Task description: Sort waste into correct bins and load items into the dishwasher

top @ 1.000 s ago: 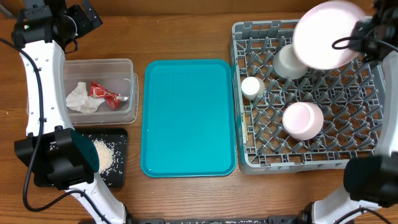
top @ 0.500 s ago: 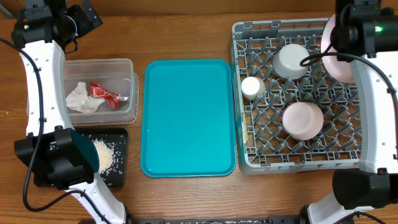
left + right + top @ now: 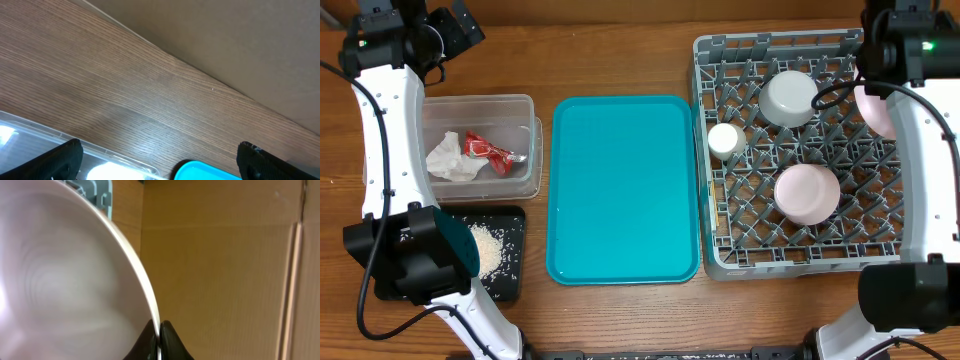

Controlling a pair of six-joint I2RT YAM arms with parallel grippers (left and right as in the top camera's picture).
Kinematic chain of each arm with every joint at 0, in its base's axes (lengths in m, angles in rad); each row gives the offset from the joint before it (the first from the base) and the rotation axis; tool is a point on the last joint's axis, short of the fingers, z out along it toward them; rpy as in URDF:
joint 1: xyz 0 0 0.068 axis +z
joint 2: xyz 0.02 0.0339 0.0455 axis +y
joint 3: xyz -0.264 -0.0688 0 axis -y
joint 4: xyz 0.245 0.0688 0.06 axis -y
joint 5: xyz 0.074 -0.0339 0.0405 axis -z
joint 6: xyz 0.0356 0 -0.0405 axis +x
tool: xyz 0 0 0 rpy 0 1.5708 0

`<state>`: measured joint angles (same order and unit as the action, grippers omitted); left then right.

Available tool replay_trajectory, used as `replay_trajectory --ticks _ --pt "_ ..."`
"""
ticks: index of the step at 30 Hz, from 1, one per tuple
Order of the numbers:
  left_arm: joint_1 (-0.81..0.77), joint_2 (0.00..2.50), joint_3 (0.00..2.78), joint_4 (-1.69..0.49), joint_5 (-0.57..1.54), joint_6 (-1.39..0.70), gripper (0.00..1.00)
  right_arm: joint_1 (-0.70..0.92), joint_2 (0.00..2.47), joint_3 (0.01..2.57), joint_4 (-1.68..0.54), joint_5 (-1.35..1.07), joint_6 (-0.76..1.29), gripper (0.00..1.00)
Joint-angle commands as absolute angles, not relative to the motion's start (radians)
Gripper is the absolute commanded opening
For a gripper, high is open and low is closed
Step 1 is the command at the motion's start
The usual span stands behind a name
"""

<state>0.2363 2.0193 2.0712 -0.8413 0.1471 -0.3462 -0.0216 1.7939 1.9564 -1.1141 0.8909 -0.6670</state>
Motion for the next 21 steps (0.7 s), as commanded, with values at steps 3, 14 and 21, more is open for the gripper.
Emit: replay_trajectory --ticks 3,14,21 --pt "0.235 2.033 2.097 -0.842 0.155 -0.363 1.00 -0.041 1.803 1.842 -0.972 0.888 -0.788 0.04" --pt "0.236 2.033 2.097 -0.841 0.154 -0.363 1.00 -0.041 1.809 1.682 -0.796 0.851 -0.845 0.04" --pt "0.235 2.033 2.097 -0.841 0.154 -0.363 1.00 -0.041 1.809 1.672 -0.791 0.851 -0.760 0.04"
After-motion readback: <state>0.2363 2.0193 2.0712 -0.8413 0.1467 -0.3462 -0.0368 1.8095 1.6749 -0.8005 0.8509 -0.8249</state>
